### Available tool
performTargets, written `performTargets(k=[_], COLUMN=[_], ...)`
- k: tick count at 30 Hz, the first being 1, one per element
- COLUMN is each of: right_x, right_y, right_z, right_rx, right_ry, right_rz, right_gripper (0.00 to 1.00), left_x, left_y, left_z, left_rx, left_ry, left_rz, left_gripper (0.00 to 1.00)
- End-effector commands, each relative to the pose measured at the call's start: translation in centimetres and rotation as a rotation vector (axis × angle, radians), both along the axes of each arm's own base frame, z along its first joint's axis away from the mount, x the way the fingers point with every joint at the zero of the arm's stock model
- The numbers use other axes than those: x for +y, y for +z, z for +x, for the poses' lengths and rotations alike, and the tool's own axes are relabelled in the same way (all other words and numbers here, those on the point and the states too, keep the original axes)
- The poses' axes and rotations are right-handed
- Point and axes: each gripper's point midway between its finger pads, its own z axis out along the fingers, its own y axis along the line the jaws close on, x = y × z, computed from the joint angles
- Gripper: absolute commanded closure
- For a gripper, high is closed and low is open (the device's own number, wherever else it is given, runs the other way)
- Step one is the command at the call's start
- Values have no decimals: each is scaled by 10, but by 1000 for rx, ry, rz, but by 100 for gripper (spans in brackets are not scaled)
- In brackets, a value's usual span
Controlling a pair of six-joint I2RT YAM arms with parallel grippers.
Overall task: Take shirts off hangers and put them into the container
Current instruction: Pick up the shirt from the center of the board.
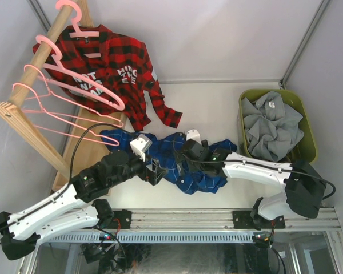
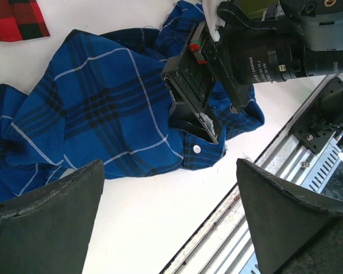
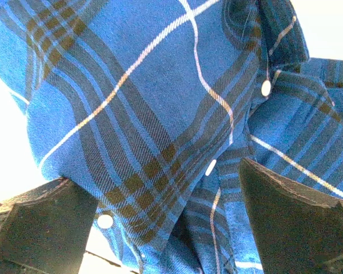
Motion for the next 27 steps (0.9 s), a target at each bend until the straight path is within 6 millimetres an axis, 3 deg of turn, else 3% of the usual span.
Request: performTargets(k=[1, 8, 13, 17, 19, 22, 25, 27], right_x=[19, 13, -2, -26, -31, -31, -30, -34], right_y=[18, -51, -103, -130, -128, -107, -61, -33], right_z=[24, 37, 20, 0, -3, 5, 23, 33], right_rx=[-49, 107, 198, 247, 224, 138, 16, -42], right_ry=[-41, -118, -102, -76, -91, -117, -169, -202], right_rz=[81, -14, -175, -323, -328, -221, -74, -8], right_gripper=[0, 0, 1, 22, 36, 59, 94, 100], left_x=[-5, -6, -6, -5, -5, -5, -6, -7], left_y=[10, 11, 12, 9, 8, 7, 8, 7], left_z=[3, 3, 4, 4, 4, 5, 5, 6], left_rx=[-13, -12, -14, -11, -10, -8, -10, -8], left_ry=[6, 11, 11, 14, 14, 15, 15, 16], left_rz=[-44, -50, -46, -33, -32, -28, -27, -25], left_gripper=[0, 0, 0, 0, 0, 0, 0, 0])
